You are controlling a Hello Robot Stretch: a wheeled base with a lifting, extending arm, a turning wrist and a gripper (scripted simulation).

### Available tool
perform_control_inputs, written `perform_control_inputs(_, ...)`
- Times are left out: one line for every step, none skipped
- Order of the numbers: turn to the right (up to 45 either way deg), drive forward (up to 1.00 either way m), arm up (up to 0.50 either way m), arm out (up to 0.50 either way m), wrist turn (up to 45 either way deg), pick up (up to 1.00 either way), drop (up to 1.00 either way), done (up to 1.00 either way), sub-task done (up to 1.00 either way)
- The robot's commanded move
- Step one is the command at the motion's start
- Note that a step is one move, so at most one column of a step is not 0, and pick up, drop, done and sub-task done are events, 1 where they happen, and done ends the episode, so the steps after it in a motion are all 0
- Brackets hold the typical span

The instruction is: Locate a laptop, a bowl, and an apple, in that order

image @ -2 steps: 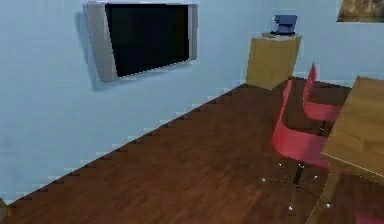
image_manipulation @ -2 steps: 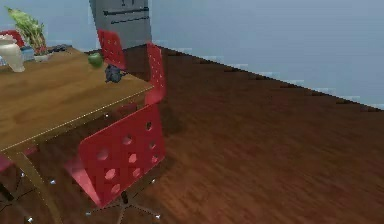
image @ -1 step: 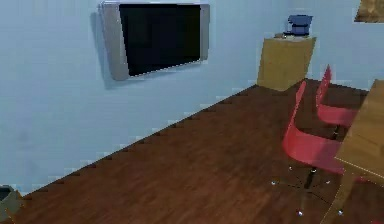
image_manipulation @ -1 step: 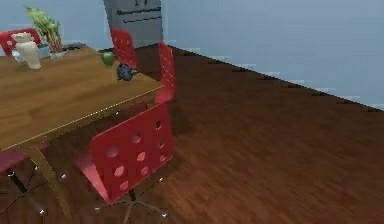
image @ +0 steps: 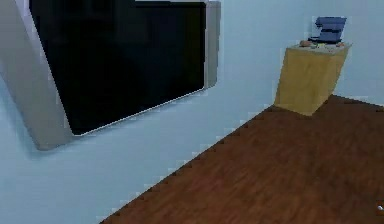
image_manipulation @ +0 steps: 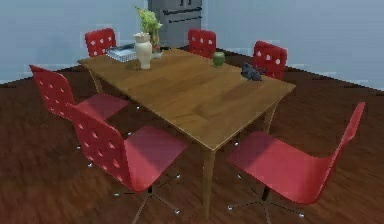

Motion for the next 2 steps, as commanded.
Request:
perform_control_inputs(-6.0,0.0,0.0,0.0,0.0,0.0,0.0,0.0,0.0)
perform_control_inputs(0.0,0.6,0.0,0.0,0.0,0.0,0.0,0.0,0.0)
